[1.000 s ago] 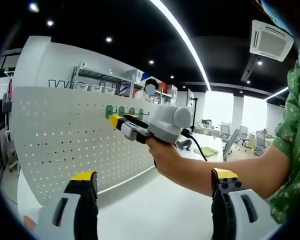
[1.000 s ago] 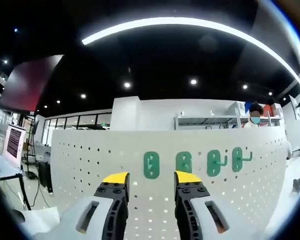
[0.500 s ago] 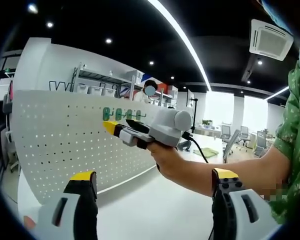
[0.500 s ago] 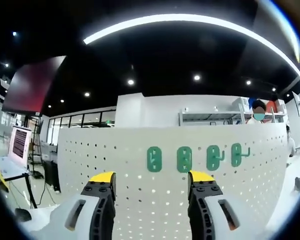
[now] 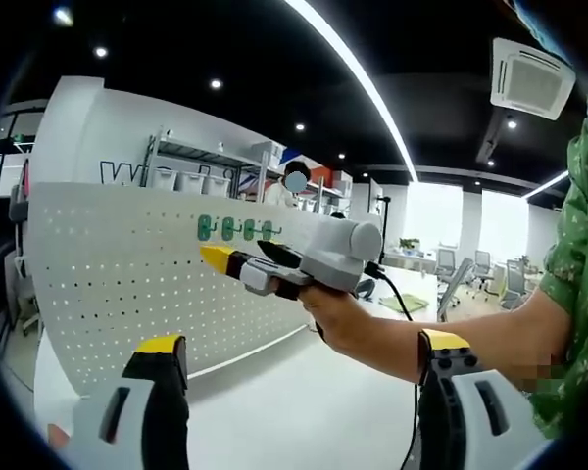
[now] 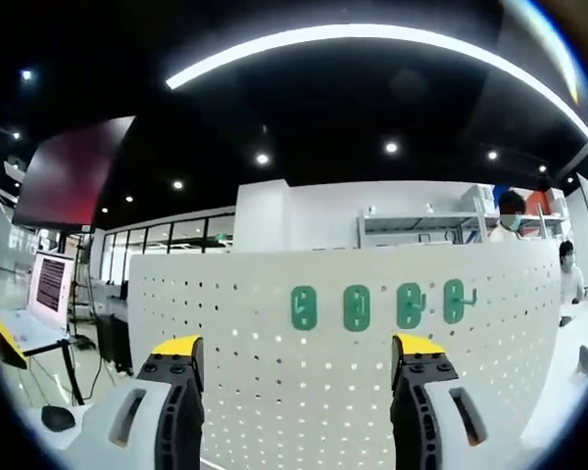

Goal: Insert the hook assembly into the mounting plate slot until the hook locks in place.

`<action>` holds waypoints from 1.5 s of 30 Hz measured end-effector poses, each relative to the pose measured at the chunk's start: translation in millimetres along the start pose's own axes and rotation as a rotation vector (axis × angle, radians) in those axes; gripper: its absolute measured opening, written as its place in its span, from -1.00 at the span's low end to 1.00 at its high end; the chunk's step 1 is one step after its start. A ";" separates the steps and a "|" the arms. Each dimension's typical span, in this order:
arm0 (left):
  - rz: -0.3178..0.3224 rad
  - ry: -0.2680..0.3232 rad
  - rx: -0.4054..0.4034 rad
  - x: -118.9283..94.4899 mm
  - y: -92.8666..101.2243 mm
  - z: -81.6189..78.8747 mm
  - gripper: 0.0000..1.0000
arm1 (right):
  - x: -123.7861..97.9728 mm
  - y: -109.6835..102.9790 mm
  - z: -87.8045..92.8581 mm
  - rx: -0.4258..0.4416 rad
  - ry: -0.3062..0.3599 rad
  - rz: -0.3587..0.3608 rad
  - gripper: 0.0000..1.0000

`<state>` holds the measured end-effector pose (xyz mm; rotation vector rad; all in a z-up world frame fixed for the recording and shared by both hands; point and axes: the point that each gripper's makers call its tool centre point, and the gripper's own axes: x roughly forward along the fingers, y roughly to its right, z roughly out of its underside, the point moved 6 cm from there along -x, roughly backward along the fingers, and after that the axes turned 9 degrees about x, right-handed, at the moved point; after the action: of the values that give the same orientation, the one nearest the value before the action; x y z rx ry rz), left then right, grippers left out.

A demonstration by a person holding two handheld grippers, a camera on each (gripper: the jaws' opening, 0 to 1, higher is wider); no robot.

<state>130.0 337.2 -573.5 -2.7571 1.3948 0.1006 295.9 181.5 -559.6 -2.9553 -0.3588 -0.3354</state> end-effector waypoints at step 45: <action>-0.063 0.017 -0.017 2.5 65.6 7.6 1.00 | -171.4 56.9 -49.2 -0.095 -0.080 0.000 0.70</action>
<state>78.4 296.9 -582.2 -2.8193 1.3149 0.0876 138.0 81.0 -559.4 -3.0682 -0.3626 -0.2412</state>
